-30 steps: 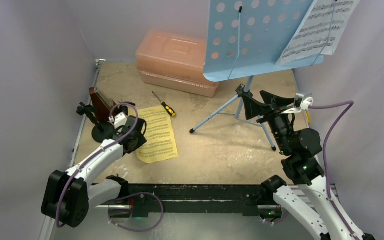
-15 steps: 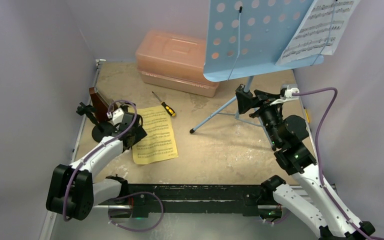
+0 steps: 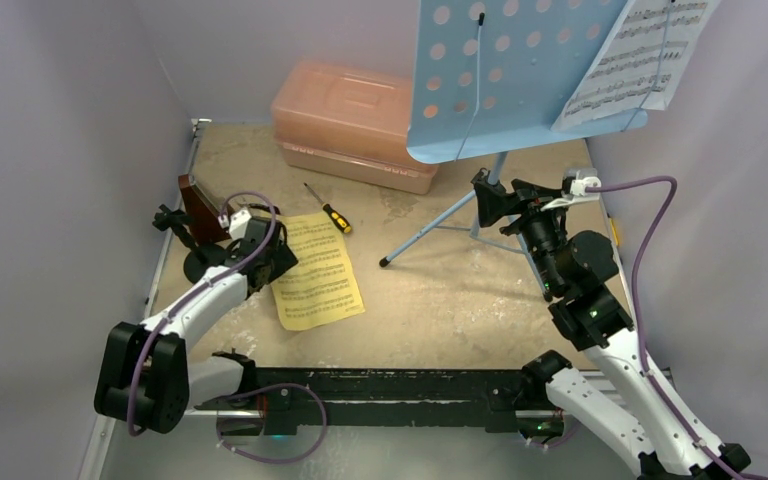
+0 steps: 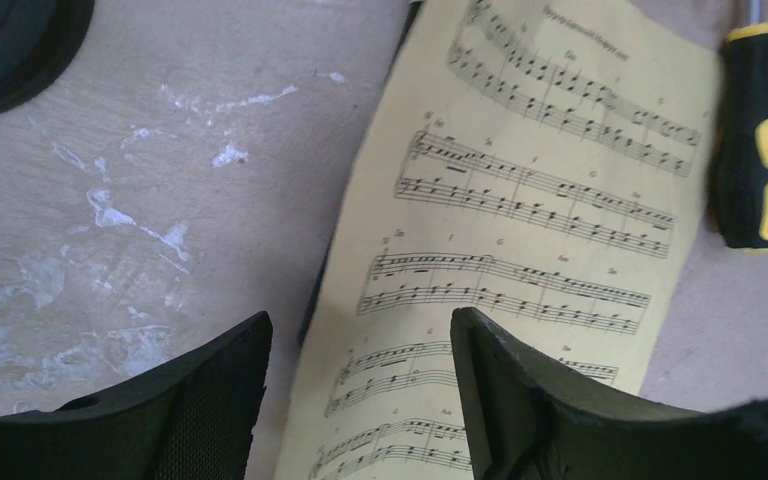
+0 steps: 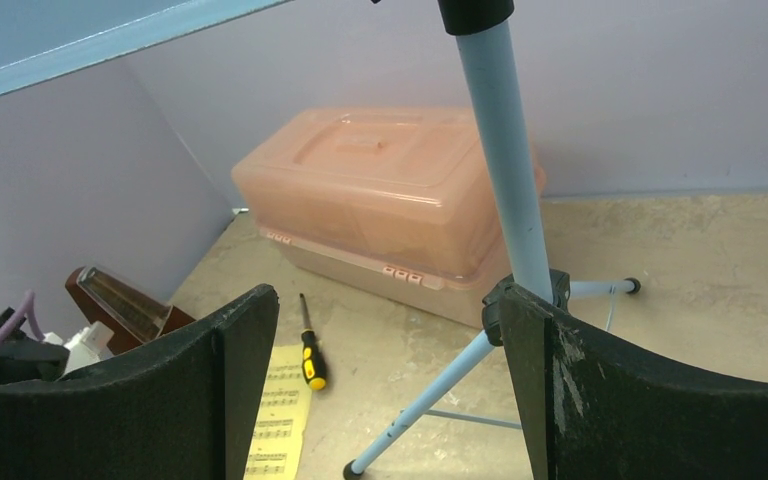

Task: Pack up the instrument practice props
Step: Place the sheet music at the center of the board.

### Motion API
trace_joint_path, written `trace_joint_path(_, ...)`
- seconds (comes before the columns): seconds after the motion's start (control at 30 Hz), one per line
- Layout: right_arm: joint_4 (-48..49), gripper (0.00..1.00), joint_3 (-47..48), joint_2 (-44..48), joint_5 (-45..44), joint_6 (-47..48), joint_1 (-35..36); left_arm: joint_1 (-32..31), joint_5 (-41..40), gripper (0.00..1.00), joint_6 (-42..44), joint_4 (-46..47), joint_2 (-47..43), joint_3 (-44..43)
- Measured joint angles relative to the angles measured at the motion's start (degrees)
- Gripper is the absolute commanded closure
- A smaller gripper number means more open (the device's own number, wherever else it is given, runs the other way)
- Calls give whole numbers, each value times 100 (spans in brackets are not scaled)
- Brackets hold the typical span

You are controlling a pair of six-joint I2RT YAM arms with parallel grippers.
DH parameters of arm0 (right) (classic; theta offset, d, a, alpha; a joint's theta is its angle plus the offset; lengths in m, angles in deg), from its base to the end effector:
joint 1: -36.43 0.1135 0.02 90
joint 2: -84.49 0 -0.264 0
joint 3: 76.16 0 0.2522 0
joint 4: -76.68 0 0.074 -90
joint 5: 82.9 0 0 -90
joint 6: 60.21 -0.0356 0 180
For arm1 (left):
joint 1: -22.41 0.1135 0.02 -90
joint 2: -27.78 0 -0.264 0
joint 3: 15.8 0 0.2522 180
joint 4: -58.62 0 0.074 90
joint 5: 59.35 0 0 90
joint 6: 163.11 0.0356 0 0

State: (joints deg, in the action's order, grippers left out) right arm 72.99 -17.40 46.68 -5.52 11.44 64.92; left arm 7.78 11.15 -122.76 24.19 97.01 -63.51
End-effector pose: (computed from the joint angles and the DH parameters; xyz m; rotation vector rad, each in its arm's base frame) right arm 0.1362 0.0651 0.3978 0.0785 1.2951 0.5623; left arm 0.2171 -0.0444 0.1787 -0.8651 2.3110 -0.0429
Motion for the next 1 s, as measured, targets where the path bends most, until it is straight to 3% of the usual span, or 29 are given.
trace_joint_path(0.27, 4, 17, 0, -7, 2, 2, 0, 0, 199, 39, 131, 101, -190, -234)
trace_joint_path(0.67, 0, 17, 0, -4, 0, 0, 0, -7, 667, 40, 129, 621, 400, -247)
trace_joint_path(1.0, -48, 17, 0, 0, -39, 2, 0, -7, 120, 30, 129, 391, 715, -387)
